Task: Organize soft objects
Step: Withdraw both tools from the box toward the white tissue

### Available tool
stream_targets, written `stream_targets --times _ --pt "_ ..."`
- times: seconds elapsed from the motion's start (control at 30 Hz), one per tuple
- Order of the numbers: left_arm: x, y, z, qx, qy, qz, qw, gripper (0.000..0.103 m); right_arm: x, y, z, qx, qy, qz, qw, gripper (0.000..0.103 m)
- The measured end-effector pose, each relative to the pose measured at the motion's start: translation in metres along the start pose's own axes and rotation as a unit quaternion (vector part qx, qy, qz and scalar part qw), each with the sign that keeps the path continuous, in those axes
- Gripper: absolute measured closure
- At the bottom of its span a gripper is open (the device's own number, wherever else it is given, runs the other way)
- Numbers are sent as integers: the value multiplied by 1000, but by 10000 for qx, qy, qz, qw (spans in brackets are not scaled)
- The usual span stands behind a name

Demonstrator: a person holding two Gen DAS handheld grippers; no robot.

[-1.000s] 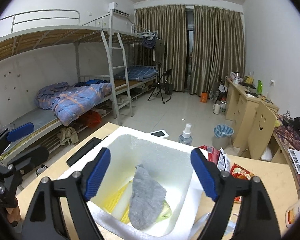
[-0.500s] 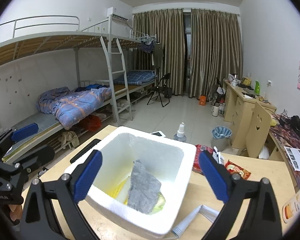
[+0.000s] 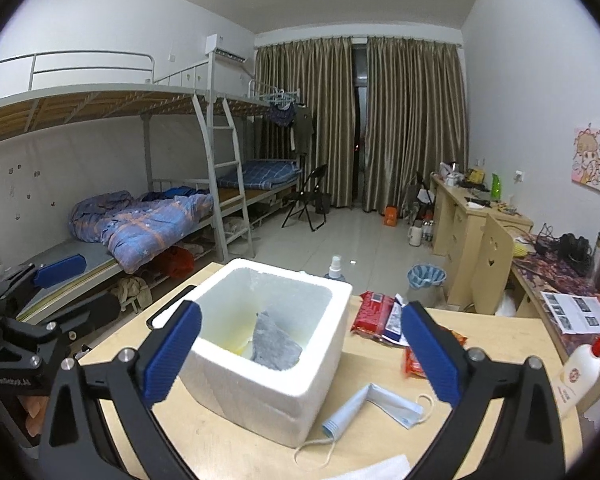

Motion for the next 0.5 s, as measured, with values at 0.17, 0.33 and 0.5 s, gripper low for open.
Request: stream_targets --times 0.17,0.33,0.5 --pt "3 19 -12 92 -58 -59 9999 0 6 25 0 85 -29 -124 9999 0" --pt "7 33 -20 177 -39 -87 9998 0 18 50 -6 203 -170 -245 9993 0" --pt "14 48 -35 305 -108 -85 9994 0 28 68 -8 367 -192 -315 9986 0"
Point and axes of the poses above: each gripper's, at about its wrist camera, not at the fingertips, and y roughly against the way its jaws point, z to its left, x to its underside, the point moved 5 cm from there along -y, roughly the way its jaws point, and after that the axes turned 15 degrees about -x, right-handed, at the moved point
